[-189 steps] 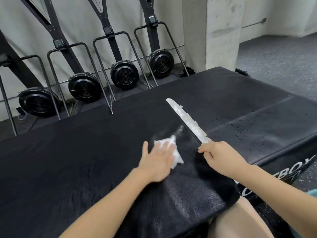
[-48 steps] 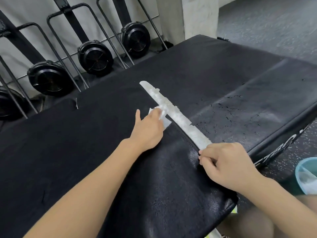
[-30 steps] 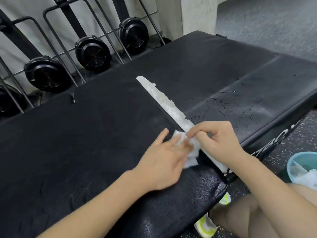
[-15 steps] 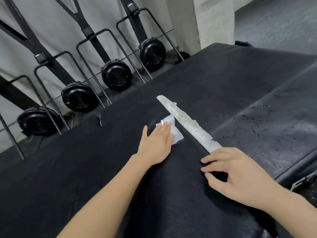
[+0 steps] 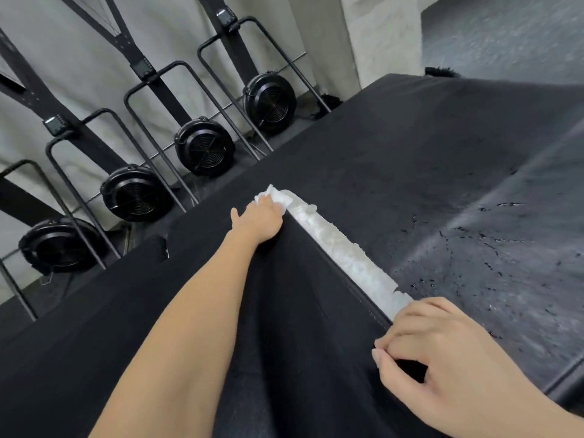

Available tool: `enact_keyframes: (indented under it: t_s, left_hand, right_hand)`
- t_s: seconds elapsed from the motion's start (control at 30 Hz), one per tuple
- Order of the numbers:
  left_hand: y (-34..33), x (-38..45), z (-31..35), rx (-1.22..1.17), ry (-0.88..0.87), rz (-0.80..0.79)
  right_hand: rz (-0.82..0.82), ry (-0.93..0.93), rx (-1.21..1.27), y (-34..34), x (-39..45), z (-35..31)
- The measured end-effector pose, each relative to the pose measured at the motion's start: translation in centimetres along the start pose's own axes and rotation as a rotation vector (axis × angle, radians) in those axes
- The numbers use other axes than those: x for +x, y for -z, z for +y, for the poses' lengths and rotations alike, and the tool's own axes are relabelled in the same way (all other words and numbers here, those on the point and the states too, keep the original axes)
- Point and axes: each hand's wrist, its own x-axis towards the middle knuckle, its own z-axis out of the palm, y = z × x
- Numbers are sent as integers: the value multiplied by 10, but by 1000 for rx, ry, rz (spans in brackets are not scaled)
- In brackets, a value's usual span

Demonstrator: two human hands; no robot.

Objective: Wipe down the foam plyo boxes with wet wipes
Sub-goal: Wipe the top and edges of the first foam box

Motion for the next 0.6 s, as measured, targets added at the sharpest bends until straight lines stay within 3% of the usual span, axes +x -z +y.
enact_keyframes:
  t_s: [0.27, 0.47, 0.6]
  left_hand:
    - [-2, -5, 15, 192, -36, 27]
    - [-21, -65, 22, -86, -91, 77]
    - [-43, -136, 34, -106, -234, 55]
  right_hand:
    - [-15, -57, -31, 2, 7, 4]
    - [-7, -46, -31, -2, 16, 6]
    - [-19, -33, 79, -3, 15, 14]
